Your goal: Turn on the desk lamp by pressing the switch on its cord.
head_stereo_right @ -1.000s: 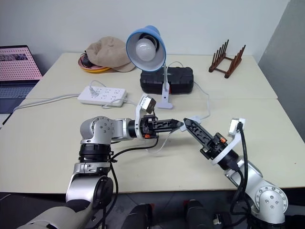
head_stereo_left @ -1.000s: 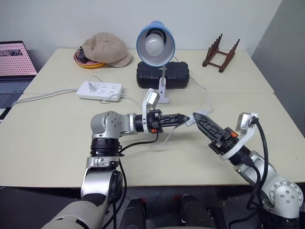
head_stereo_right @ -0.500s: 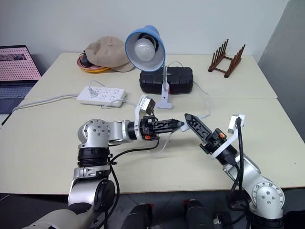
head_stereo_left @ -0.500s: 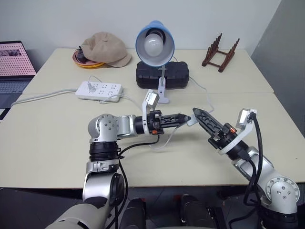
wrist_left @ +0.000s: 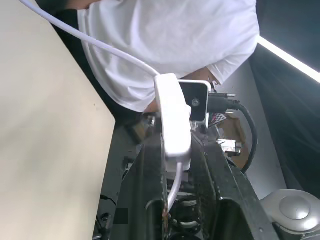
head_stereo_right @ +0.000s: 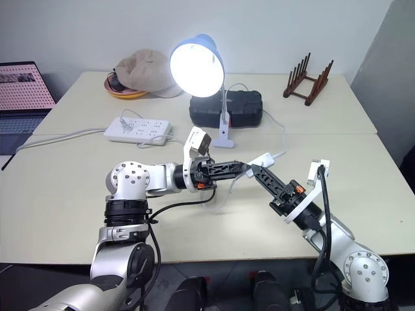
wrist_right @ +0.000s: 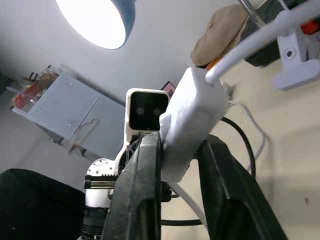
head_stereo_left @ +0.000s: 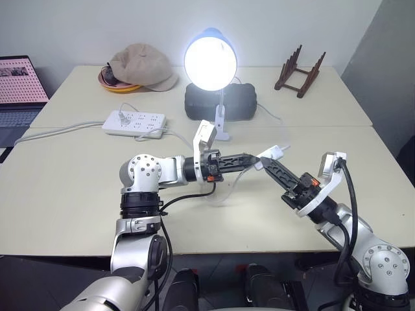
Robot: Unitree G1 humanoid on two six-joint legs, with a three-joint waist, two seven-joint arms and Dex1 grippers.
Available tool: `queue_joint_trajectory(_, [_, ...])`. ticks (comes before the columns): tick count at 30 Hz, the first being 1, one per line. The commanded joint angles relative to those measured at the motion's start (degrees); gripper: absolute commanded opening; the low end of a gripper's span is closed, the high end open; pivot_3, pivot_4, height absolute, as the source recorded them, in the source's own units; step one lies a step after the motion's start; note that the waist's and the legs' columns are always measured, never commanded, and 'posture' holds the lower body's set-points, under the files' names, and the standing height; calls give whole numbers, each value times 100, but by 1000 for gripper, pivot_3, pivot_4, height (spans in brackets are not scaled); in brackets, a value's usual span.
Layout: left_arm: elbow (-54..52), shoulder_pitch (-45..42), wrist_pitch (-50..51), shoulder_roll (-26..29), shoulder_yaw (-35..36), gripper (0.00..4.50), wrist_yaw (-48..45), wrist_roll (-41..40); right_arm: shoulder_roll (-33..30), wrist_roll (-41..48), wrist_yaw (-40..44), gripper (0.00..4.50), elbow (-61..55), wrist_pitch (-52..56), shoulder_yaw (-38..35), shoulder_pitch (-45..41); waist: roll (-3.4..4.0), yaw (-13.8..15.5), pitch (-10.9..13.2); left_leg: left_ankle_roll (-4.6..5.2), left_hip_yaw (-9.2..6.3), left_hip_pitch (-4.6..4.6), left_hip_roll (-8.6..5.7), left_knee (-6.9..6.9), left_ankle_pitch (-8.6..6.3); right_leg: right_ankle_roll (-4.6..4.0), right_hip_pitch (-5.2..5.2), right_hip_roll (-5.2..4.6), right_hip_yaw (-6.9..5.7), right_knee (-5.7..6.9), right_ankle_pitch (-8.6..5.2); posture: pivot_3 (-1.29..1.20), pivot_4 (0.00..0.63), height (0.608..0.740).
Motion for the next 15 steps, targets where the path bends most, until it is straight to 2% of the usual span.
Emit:
queue_joint_trajectory(1, [-98,-59,-64,34,-54,365,70,-194,-163,-87,-19,556,-166,-60,-32,31,0,1,0,0,0,0,0,0,0,0,0,0,0,0,0,0,150,740])
queue_joint_trajectory(6, [-85,-48,-151,108,-128,365,72,-229,-276,-190,-48,529,-209,-110,17,70,0,2,0,0,0,-1,0,-1,0,-3,-1,0,0,-1,-2,0,150,740])
queue_joint_trajectory(8, [-6,-100,-322,197,-219,365,23,-161,-380,-153,-29,1230,-257,-97,-1,116,0,3,0,0,0,-2,-1,-1,0,-3,-1,0,0,-2,-2,0,150,740])
queue_joint_trajectory(11, [227,-262,-771,372,-447,365,-120,49,-755,-146,145,2000,-417,36,-100,346,0,13,0,0,0,-2,-1,-1,0,-12,-1,0,0,-3,-7,0,150,740])
queue_joint_trajectory(15, [549,-398,-1972,636,-1175,365,-460,797,-1486,-518,472,2887,-624,192,-330,779,0,85,0,0,2,-6,-2,-1,0,-31,-3,-1,2,-8,-18,0,150,740])
